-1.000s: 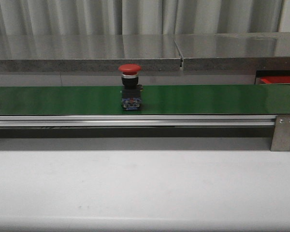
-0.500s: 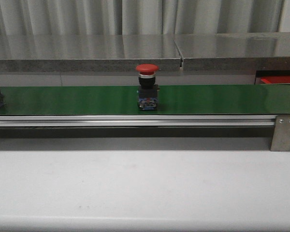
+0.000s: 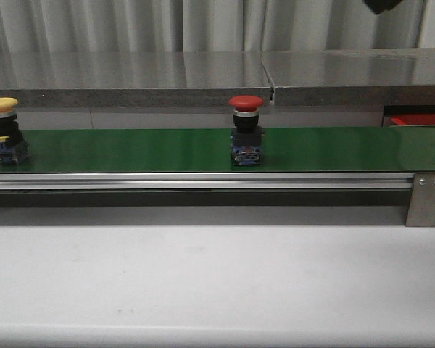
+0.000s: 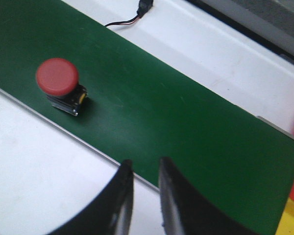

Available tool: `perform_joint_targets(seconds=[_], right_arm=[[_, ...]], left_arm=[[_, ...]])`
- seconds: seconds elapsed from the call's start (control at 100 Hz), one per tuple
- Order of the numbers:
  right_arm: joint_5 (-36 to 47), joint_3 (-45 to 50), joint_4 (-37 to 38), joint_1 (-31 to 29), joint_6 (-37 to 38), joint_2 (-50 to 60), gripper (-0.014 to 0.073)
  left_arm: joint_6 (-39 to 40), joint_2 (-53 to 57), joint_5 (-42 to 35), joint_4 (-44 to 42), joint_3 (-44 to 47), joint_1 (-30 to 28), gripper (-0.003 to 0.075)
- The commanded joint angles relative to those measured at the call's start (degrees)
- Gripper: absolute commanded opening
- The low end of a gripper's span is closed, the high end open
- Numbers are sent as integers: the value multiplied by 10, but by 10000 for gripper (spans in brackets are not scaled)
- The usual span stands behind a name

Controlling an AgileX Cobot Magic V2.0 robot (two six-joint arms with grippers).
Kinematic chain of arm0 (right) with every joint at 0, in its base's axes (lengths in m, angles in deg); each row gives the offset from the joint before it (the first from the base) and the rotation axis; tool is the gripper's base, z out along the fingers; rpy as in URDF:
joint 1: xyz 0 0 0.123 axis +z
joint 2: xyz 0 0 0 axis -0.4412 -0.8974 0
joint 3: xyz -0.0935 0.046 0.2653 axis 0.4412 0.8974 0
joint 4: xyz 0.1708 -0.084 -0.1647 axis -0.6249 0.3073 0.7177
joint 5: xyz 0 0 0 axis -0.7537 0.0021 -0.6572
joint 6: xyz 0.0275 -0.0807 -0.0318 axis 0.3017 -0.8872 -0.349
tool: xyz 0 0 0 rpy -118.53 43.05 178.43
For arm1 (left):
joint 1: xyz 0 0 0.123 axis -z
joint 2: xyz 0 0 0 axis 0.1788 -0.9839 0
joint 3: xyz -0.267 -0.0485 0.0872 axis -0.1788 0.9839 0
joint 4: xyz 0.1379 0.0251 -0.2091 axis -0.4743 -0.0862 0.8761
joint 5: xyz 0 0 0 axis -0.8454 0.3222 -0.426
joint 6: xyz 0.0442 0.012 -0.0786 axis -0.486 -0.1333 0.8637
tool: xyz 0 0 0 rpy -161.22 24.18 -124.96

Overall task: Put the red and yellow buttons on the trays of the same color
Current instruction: 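Lower the right gripper and grasp the red button at the belt end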

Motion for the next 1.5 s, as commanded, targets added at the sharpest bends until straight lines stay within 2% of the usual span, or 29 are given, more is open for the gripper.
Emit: perform_joint_targets(seconds=[0.0, 0.09, 0.16, 0.34, 0.55, 1.08, 1.18, 1.37, 1.49], right_arm=[[8, -48, -2, 11, -2, -15, 380], [-9, -79, -5, 20, -2, -48, 525], [-38, -105, -16, 23, -2, -72, 559], [-119, -167, -42, 23, -2, -140, 560], [-177, -219, -53, 23, -2, -193, 560], [-116, -227, -27, 19, -3, -255, 554], [-122, -227, -14, 11, -3, -259, 474], [-127, -227, -12, -2, -3, -260, 167], [-114, -227, -8, -3, -3, -254, 99]], left_arm=[[6, -1, -38, 12, -15, 6, -20], [6, -1, -38, 12, -15, 6, -20], [6, -1, -38, 12, -15, 6, -20], [6, -1, -38, 12, -15, 6, -20], [6, -1, -38, 12, -15, 6, -20], [6, -1, -38, 12, -15, 6, -20], [6, -1, -38, 12, -15, 6, -20], [6, -1, -38, 12, -15, 6, -20], [6, -1, -38, 12, -15, 6, -20]])
